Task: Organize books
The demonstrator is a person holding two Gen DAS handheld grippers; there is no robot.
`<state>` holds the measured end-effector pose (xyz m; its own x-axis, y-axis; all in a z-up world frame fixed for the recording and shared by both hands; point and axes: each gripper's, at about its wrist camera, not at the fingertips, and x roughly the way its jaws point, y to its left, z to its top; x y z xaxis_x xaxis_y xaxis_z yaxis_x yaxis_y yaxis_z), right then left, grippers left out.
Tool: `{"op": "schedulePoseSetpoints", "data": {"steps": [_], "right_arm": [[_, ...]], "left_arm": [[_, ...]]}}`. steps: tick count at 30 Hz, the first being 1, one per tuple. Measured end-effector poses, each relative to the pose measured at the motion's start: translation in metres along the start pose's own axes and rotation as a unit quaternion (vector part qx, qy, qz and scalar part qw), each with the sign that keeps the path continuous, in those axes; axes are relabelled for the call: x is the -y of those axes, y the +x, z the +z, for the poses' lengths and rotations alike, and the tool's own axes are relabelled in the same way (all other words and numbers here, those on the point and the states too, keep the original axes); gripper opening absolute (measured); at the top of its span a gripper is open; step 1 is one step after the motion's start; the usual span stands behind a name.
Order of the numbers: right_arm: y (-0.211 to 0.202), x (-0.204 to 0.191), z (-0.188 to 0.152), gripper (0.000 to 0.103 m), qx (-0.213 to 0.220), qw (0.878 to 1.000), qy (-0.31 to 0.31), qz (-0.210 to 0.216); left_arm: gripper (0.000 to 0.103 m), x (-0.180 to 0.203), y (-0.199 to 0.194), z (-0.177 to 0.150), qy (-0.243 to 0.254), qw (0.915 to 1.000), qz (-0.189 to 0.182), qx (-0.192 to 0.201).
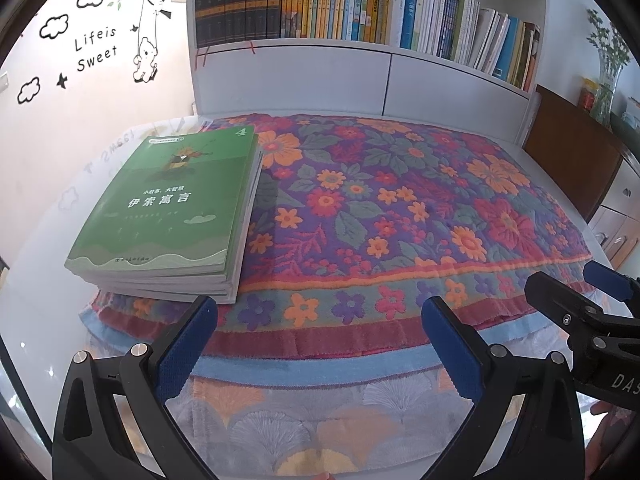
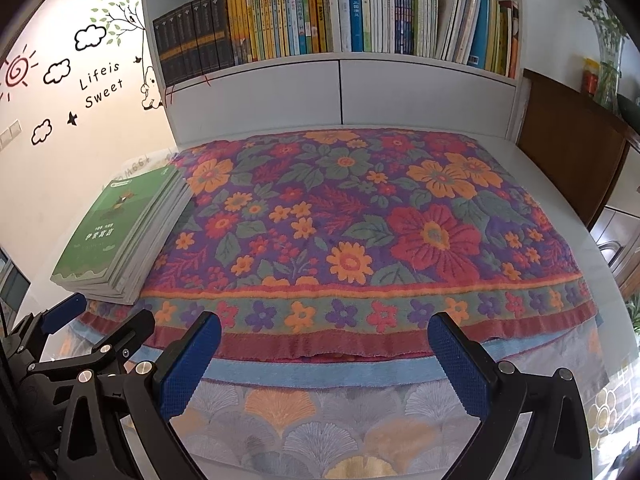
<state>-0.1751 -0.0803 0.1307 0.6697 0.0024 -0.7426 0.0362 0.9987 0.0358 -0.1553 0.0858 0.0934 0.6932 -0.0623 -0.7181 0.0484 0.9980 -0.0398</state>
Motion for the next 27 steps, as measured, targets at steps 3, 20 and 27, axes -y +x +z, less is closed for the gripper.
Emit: {"op": "schedulePoseSetpoints", "data": {"steps": [3,20,27], "right_arm": [[0.0,0.0,0.001,0.103,0.0,1.0,-0.001,0.002],[0.008,0.003,0.002,0.103,-0.006,1.0,0.01,-0.005],[0.01,-0.001,0.0,0.103,-0.01,1.0,0.006,-0.005]], "left_arm": [[0.102,0.0,0.0,0.001,0.001,1.0,0.0,0.0],[0.102,-0.005,0.006,0.002,-0.005,1.0,0.003,-0.005],[0.102,-0.008,0.005,0.002,-0.009,0.9999,0.002,-0.004]]}}
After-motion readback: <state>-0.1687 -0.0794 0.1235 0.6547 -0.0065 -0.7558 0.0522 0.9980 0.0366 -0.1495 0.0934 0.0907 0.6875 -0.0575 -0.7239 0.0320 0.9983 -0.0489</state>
